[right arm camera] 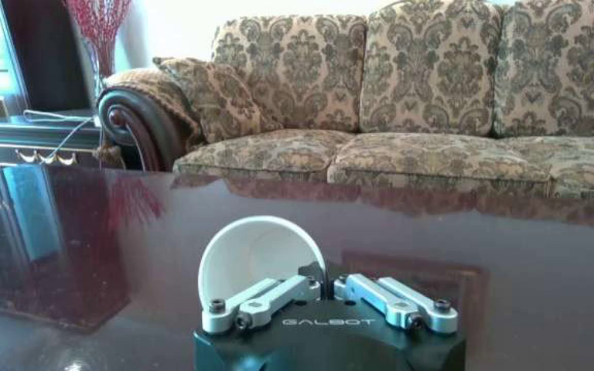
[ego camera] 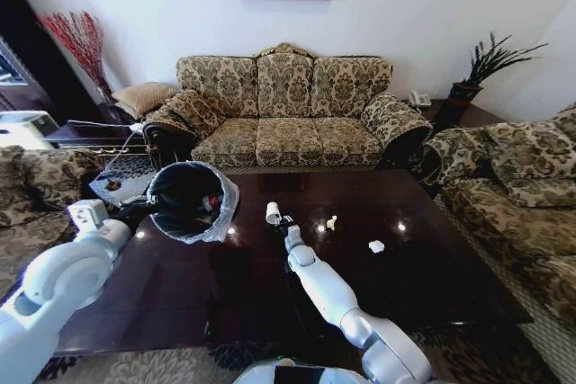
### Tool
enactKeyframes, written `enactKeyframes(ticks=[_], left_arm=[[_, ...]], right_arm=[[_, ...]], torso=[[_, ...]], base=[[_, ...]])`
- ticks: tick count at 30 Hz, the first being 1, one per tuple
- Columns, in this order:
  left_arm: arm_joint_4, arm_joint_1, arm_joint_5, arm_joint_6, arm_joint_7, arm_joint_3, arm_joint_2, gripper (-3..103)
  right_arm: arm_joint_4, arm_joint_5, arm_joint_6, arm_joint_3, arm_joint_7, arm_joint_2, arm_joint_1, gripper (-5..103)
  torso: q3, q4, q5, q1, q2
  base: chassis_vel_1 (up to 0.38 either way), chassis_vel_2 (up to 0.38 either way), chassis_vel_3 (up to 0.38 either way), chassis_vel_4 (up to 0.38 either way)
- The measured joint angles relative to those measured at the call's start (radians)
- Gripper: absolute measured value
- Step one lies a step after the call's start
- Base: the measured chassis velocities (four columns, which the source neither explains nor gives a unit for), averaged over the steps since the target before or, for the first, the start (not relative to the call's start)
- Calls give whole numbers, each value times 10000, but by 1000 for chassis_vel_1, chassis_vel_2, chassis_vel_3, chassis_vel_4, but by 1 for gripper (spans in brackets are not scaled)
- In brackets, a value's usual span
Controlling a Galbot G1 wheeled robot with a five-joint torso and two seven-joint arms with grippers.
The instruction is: Move to the front of the table and place the trash on the table into the trash bin.
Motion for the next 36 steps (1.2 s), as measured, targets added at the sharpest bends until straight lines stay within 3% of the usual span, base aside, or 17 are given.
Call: enactKeyframes(ticks=[5, 12, 13, 18, 22, 27, 29, 30, 32, 36], left_arm=[[136, -44, 53, -9, 47, 71, 106, 1], [559, -116, 439, -161, 245, 170, 252, 1], [685, -161, 580, -219, 307, 182, 262, 1], [1091, -235, 860, -419, 376, 30, 257, 1], [1145, -209, 887, -446, 388, -23, 254, 1], [1188, -135, 931, -397, 471, 30, 397, 1], [1230, -62, 934, -254, 600, 101, 552, 1], [1230, -62, 934, -254, 600, 101, 552, 1], [1218, -58, 834, -135, 716, 225, 739, 1], [910, -114, 429, 27, 803, 318, 863, 1]], right_arm=[[646, 218, -1, 0, -7, -1, -308, -2], [3741, 560, 90, -80, -208, -61, -1379, -2], [4682, 621, 116, -89, -233, -340, -1640, -2], [8086, 1160, 125, 308, -159, -1785, -2501, 0], [9507, 1705, 145, 511, -182, -2405, -2701, 0], [11415, 3047, 177, 309, -1184, -3219, -2662, 0], [12160, 3914, 61, 8, -2024, -3629, -2525, 0], [12160, 3914, 61, 8, -2024, -3629, -2525, 0], [12489, 4662, -209, -362, -2962, -3919, -2217, 0], [12322, 4909, -494, -859, -3647, -3961, -1738, 0]], torso=[[1, -5, 0, 3, -1], [0, 0, 4, 3, -1], [0, 8, 5, 3, 0], [0, -11, 2, 2, -1], [0, -9, 5, 3, -1], [-1, 0, 1, 2, 0], [-1, 0, 0, 2, 0], [-1, 0, 0, 2, 0], [0, -4, 1, 2, 0], [1, -4, 0, 4, -1]], base=[[0, 0, 0, 0], [0, 0, 0, 0], [0, 0, 0, 0], [0, 0, 0, 0], [0, 0, 0, 0], [0, 0, 0, 0], [0, 0, 0, 0], [0, 0, 0, 0], [0, 0, 0, 0], [0, 0, 0, 0]])
